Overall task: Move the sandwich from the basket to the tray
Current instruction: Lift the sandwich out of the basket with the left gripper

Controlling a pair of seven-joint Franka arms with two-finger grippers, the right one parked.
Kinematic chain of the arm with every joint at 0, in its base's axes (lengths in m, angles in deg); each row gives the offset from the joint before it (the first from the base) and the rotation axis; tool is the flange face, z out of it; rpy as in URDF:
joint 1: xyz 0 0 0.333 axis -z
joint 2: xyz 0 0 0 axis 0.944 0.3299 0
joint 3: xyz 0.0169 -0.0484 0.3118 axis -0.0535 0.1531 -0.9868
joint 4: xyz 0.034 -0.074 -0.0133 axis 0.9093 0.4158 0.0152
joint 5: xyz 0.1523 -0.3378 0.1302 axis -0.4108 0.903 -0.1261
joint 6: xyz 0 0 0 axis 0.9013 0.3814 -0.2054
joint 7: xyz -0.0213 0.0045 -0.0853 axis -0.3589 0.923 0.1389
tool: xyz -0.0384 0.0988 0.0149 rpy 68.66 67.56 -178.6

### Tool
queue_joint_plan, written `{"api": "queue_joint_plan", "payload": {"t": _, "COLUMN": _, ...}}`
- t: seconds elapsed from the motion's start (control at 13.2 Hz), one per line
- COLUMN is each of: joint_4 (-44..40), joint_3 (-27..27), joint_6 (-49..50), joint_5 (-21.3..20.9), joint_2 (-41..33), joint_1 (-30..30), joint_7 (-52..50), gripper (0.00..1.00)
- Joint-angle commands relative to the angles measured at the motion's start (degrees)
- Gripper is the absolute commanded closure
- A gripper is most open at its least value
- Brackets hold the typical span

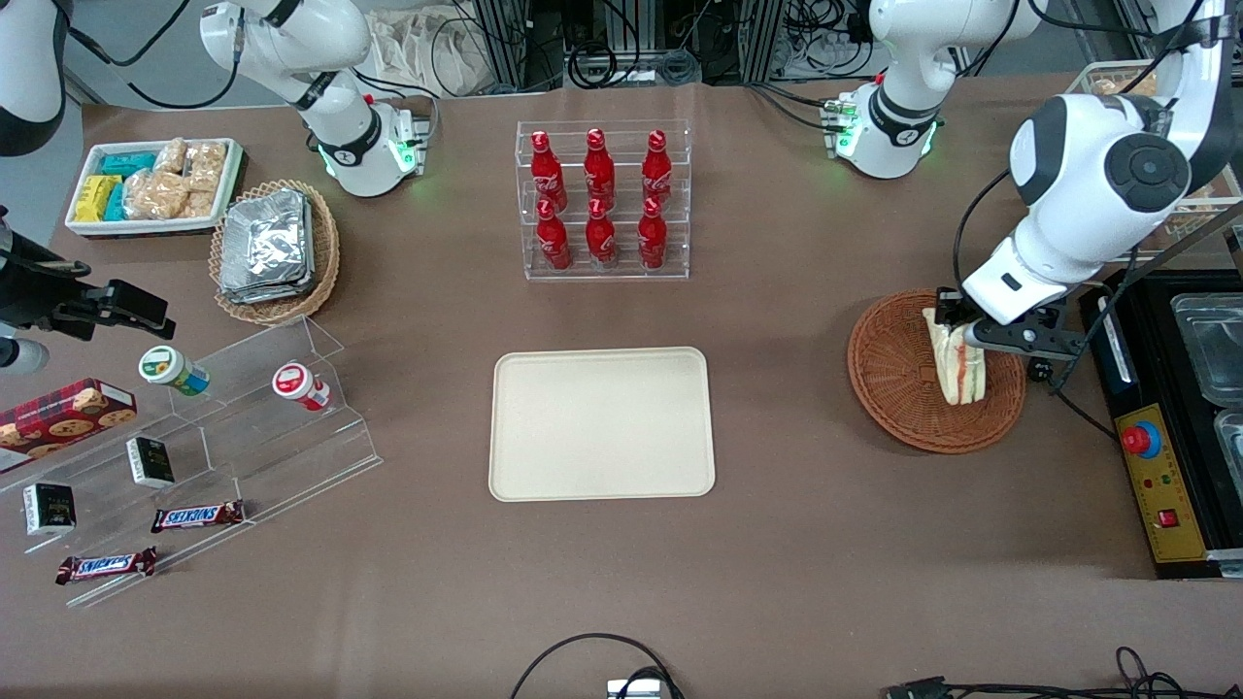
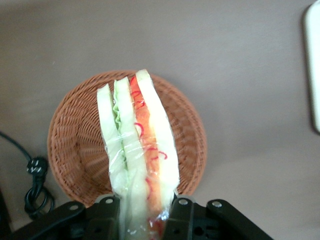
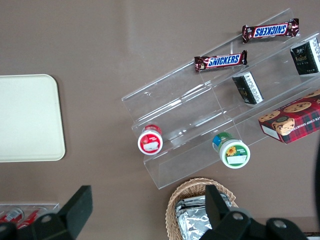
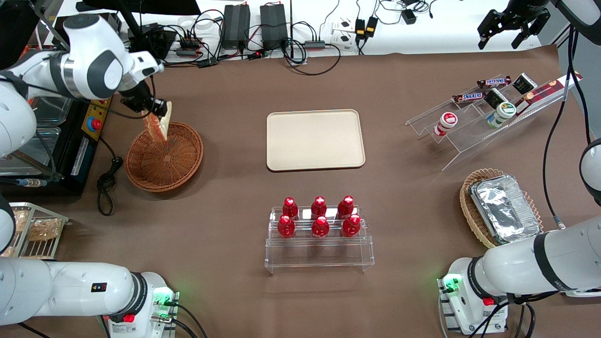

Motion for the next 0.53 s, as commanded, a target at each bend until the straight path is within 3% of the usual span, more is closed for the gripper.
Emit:
{"api": "queue_joint_plan", "payload": {"t": 0.0, "joint_4": -5.63, "joint_3": 4.16, "joint_6": 2.12, "joint_5": 1.35, "joint_2": 3.68, "joint_1": 0.31, "joint_7": -0.01, "gripper": 0.73}}
{"api": "queue_joint_plan", "payload": {"t": 0.3, "joint_4": -9.67, "joint_3": 8.38, "joint_6": 2.12, "joint_5": 1.18, "joint_2": 6.67, "joint_1": 0.31, "joint_7": -2.72, "gripper": 0.72}}
{"api": "queue_joint_plan", "payload": {"t": 0.45, "joint_4": -13.70, "joint_3": 11.80, "joint_6": 2.29, "joint_5": 0.39, "joint_2": 9.91, "joint_1": 0.31, "joint_7": -8.77, "gripper": 0.72}}
